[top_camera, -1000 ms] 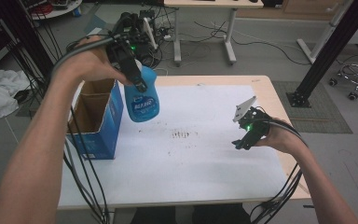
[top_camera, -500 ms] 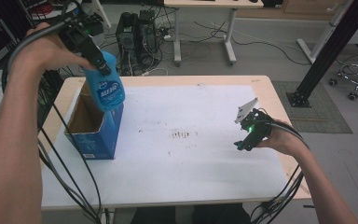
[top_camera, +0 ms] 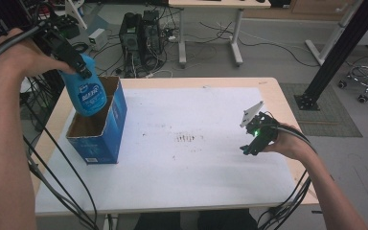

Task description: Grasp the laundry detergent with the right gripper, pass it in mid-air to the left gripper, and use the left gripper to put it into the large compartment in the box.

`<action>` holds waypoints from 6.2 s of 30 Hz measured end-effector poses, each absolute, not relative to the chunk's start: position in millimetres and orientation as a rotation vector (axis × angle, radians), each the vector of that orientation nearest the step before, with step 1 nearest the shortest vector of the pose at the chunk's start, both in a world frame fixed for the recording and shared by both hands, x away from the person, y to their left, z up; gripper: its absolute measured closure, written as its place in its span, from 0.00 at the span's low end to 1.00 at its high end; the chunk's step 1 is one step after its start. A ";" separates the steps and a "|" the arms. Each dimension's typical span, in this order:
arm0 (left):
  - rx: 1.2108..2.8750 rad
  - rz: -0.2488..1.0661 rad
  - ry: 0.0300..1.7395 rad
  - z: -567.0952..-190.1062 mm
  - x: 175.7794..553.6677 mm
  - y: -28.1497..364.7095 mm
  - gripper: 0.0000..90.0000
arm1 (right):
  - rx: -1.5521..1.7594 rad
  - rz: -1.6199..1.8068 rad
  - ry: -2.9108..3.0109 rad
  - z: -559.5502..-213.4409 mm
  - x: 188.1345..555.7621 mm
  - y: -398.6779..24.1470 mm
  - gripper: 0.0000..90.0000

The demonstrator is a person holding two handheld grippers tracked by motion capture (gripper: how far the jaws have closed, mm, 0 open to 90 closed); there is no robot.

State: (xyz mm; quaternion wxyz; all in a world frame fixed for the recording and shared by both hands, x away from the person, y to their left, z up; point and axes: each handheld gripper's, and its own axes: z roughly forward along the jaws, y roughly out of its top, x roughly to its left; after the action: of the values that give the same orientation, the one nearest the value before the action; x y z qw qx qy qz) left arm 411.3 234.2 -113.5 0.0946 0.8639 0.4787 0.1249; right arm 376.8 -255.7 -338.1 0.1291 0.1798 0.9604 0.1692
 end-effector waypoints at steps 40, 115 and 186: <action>2.726 0.217 1.256 -245.9 419.5 244.1 0.42 | 0.478 0.429 2.815 -352.9 376.6 -249.7 0.15; 2.797 0.175 1.148 -277.3 415.9 250.0 0.37 | 0.488 0.385 2.825 -362.4 376.4 -246.0 0.15; 2.795 0.382 0.846 -191.5 404.3 169.0 0.24 | 0.497 0.398 2.790 -352.8 372.7 -248.4 0.15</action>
State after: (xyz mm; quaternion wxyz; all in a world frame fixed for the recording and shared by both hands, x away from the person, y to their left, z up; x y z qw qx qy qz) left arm 404.3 169.0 -191.5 0.0982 0.9445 0.2858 0.1289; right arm 372.7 -248.4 -352.8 0.1396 0.1721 0.9653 0.1378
